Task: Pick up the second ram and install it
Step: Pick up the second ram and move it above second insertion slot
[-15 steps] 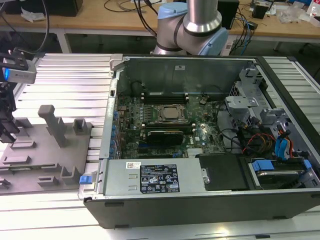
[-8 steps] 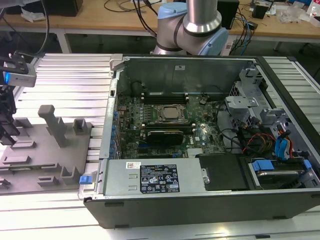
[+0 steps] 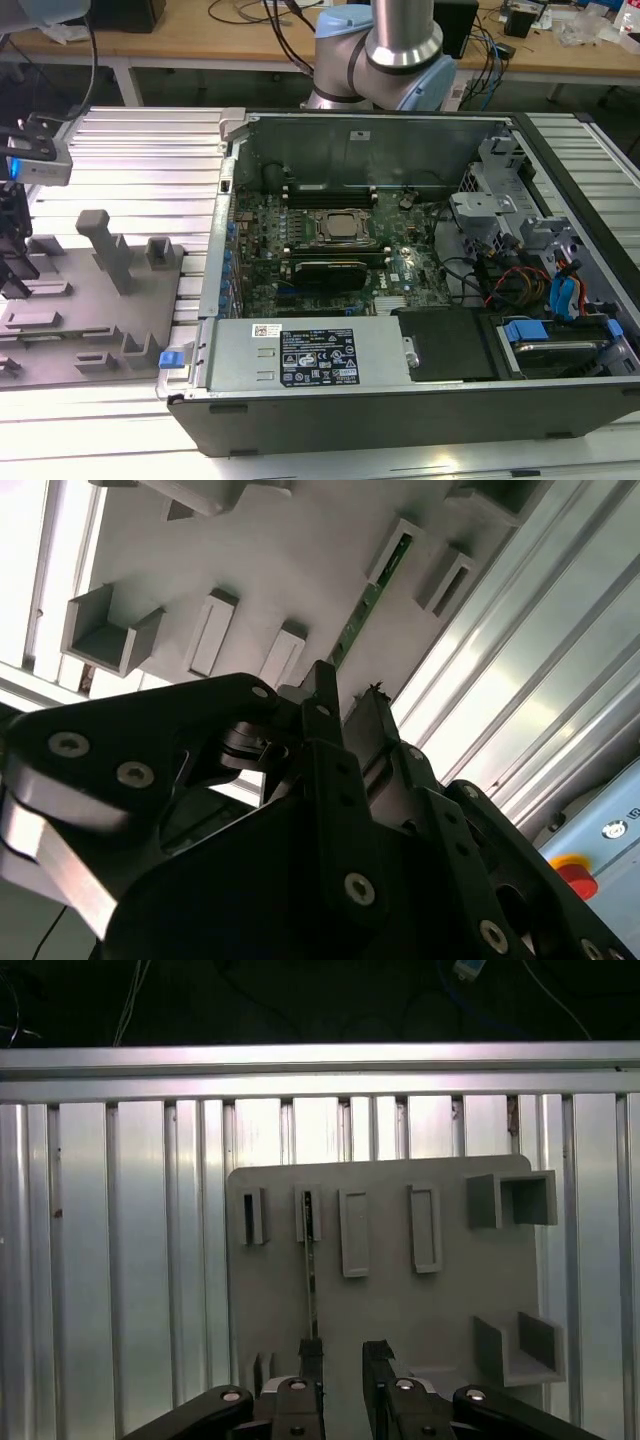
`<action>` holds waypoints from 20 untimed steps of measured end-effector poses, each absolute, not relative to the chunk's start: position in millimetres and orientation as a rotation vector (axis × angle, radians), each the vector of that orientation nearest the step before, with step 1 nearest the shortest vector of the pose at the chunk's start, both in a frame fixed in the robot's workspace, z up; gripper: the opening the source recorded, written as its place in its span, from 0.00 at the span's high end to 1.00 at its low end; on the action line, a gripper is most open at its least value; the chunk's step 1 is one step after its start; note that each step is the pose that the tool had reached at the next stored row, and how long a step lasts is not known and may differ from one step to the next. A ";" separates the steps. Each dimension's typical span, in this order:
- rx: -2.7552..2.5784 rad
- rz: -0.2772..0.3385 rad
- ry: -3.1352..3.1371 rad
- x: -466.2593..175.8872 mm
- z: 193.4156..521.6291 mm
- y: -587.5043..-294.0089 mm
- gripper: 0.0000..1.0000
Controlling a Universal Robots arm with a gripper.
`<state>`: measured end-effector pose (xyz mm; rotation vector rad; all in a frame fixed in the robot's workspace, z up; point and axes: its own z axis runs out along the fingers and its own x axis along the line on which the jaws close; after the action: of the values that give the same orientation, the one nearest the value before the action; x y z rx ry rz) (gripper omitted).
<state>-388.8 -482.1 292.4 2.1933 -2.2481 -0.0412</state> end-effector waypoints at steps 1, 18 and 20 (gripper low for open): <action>2.193 -0.041 -2.248 -388.9 291.5 -483.0 0.70; 2.193 -0.041 -2.248 -389.0 247.9 -496.5 0.70; 2.193 -0.041 -2.248 -389.0 243.1 -496.5 0.70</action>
<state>-389.0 -496.5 243.1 2.1934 -2.2480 -0.0412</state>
